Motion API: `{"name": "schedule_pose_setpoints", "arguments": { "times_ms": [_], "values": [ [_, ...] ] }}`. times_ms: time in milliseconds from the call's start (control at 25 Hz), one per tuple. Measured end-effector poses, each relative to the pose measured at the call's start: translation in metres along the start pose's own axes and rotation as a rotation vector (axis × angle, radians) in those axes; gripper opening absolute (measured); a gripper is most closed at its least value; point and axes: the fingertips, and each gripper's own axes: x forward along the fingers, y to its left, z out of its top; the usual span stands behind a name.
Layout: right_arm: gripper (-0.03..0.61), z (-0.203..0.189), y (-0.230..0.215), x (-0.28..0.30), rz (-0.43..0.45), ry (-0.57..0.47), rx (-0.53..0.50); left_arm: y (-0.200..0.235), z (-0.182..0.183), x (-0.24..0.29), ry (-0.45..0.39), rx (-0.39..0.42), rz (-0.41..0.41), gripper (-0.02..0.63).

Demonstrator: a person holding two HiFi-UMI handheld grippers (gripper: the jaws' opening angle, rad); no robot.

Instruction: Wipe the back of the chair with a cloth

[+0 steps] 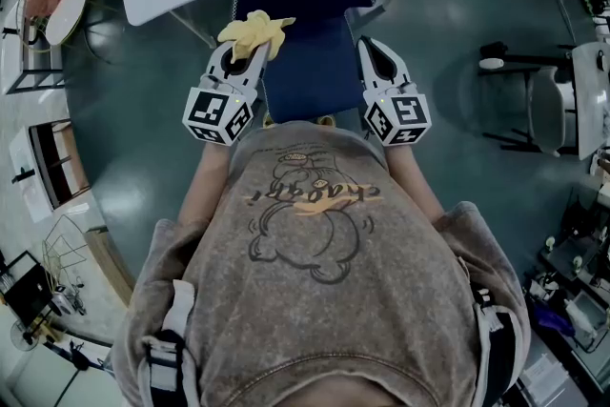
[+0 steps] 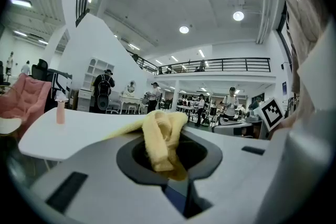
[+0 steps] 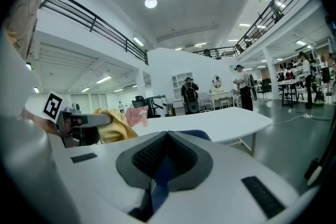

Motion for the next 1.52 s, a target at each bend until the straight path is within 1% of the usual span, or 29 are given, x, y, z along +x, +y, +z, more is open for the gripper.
{"name": "schedule_pose_setpoints", "arguments": {
  "times_ms": [440, 960, 1520],
  "values": [
    [0.025, -0.01, -0.004, 0.011, 0.008, 0.01, 0.039, 0.004, -0.012, 0.012, 0.013, -0.029, 0.024, 0.067],
    [0.025, -0.004, 0.002, 0.017, 0.025, 0.014, 0.024, 0.008, -0.016, 0.008, 0.018, -0.054, 0.046, 0.067],
    [0.025, -0.007, -0.005, 0.015, 0.027, 0.022, 0.032, 0.003, -0.025, 0.012, 0.041, -0.072, 0.052, 0.067]
  ]
}}
